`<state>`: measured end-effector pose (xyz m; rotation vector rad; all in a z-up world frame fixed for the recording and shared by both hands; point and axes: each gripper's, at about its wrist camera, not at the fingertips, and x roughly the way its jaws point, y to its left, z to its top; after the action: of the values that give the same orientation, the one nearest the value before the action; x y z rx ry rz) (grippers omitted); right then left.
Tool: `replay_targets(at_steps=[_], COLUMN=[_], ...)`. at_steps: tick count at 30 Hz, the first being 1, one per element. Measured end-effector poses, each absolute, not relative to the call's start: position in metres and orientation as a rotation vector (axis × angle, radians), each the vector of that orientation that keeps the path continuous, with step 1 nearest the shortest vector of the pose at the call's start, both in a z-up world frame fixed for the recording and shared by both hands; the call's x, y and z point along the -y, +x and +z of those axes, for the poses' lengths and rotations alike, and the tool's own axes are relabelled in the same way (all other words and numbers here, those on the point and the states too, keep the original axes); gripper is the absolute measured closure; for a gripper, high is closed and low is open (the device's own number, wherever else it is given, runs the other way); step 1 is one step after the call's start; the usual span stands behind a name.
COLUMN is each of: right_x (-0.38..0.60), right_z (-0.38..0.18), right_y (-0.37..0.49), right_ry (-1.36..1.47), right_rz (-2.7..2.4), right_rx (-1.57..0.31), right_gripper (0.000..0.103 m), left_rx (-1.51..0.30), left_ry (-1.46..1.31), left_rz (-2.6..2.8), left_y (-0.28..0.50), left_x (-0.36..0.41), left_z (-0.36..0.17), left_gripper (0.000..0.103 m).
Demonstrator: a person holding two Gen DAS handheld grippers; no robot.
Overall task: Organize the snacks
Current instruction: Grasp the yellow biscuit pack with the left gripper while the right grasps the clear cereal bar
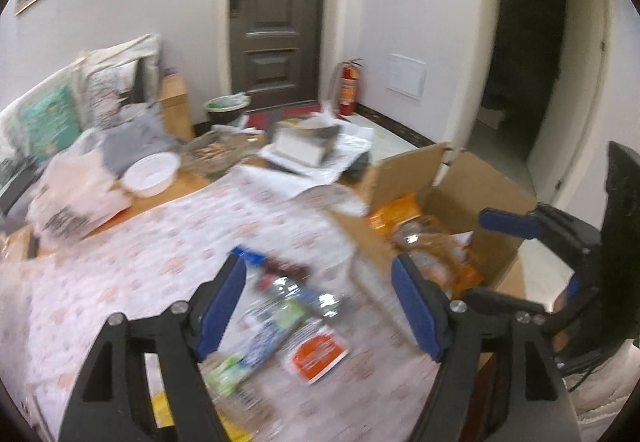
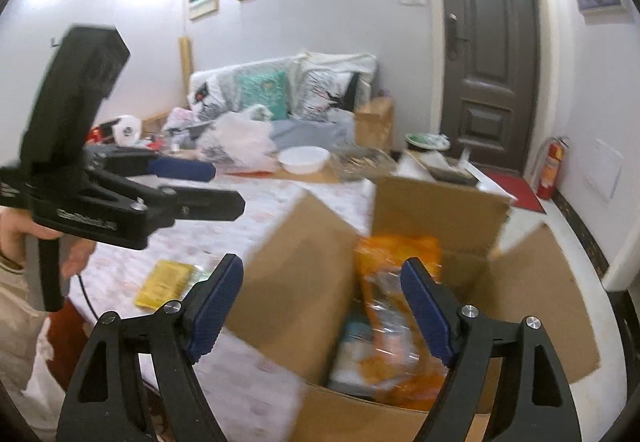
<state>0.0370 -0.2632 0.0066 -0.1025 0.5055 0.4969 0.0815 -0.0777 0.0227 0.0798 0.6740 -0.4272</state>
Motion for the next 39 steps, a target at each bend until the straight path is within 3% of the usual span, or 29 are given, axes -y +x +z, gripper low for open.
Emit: replay_targets(at_steps=[9, 17, 26, 39], right_x=[0.156, 0.084, 0.063, 0.058], right_z=[0.001, -0.059, -0.143, -0.146], right_y=[0.025, 0.039, 0.078, 0.075], right_ry=[-0.192, -0.218, -0.252, -0.307], right_rz=[0.661, 0.743, 0.670, 0.727], right_rx=[-0.541, -0.711, -0.919, -0.925], right_gripper=[0.025, 0.025, 0.048, 0.050], left_rx=[-0.699, -0.820, -0.903, -0.926], left_ry=[0.000, -0.126, -0.230, -0.162], left_rz=[-0.300, -0.208, -0.190, -0.171], left_y=[0.053, 0.053, 0.061, 0.076], left_x=[-0.022, -0.081, -0.101, -0.063], left_z=[-0.009, -0.083, -0.133, -0.146], left_gripper=[0.027, 0.027, 0.027, 0.027])
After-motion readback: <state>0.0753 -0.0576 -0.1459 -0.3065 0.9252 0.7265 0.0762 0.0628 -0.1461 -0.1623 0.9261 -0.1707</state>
